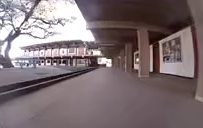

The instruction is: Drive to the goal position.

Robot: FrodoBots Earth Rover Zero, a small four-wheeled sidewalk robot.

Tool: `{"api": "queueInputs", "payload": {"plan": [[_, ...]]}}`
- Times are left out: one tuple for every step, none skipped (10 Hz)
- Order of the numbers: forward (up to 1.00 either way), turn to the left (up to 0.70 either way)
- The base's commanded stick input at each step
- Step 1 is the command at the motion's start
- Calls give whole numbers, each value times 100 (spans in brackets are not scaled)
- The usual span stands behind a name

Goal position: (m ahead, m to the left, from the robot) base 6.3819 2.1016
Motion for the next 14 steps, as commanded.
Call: {"api": "queueInputs", "payload": {"plan": [[50, 0], [50, 0], [50, 0], [50, 0], [50, 0], [50, 0], [50, 0], [50, 0], [50, 0], [50, 0], [50, 0], [50, 0], [50, 0], [50, 0]]}}
